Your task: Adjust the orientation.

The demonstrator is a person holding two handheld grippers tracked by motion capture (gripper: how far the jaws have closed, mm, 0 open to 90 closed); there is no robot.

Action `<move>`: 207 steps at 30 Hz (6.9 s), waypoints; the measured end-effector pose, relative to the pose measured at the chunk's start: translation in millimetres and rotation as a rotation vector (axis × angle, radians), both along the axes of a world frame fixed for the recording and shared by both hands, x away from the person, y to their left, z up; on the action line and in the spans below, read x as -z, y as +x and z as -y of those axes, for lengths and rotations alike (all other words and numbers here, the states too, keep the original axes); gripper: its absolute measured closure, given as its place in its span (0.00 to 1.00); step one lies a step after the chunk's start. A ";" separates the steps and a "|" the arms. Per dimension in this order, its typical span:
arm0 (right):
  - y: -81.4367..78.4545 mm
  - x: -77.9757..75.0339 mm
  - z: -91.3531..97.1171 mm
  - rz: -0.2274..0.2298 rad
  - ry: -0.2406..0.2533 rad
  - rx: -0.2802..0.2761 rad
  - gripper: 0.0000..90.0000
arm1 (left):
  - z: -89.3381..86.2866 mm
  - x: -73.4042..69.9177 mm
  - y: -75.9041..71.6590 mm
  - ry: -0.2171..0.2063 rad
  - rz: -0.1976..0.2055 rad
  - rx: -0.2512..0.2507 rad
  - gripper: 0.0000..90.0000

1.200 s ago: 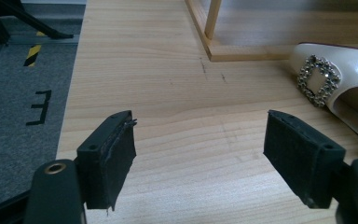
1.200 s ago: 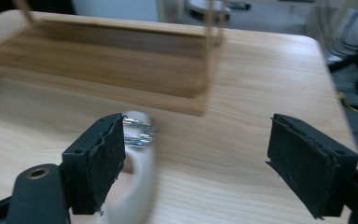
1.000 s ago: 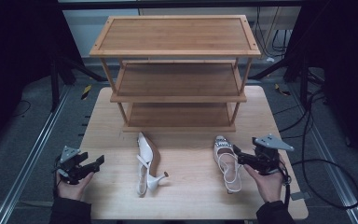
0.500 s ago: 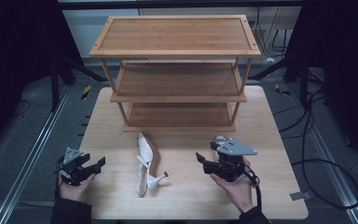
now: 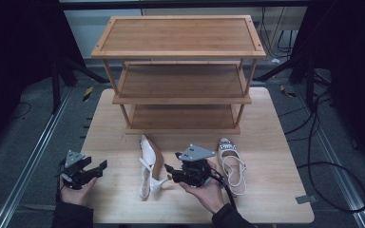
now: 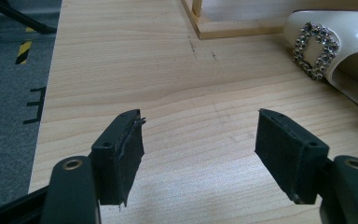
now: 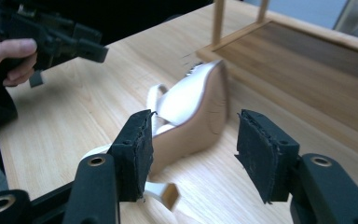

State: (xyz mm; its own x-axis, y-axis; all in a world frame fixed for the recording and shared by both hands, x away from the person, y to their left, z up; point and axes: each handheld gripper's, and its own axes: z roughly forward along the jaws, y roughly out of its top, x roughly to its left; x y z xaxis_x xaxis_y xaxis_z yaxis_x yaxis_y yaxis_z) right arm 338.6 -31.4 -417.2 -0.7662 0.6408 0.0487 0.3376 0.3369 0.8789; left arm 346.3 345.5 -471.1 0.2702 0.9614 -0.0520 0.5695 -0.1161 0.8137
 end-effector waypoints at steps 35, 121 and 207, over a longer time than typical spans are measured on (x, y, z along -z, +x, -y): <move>26.4 43.8 -87.0 -0.046 -0.128 -0.039 0.80 | -1.7 1.0 0.4 0.000 0.000 0.001 0.37; 10.4 41.2 9.0 -0.008 0.020 0.210 0.19 | -0.7 0.0 -0.8 0.007 0.009 0.004 0.37; 61.9 48.7 -3.2 -0.039 0.205 0.345 0.46 | -2.8 1.7 0.4 0.003 0.015 0.012 0.38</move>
State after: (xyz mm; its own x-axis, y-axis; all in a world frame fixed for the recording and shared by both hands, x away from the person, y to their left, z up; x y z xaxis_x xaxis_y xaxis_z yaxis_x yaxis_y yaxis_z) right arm 400.5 -28.2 -465.8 -0.5029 0.8341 0.2267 0.4346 0.0173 0.9005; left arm 346.8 348.3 -472.8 0.2824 0.9582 -0.0450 0.5557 -0.1252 0.8219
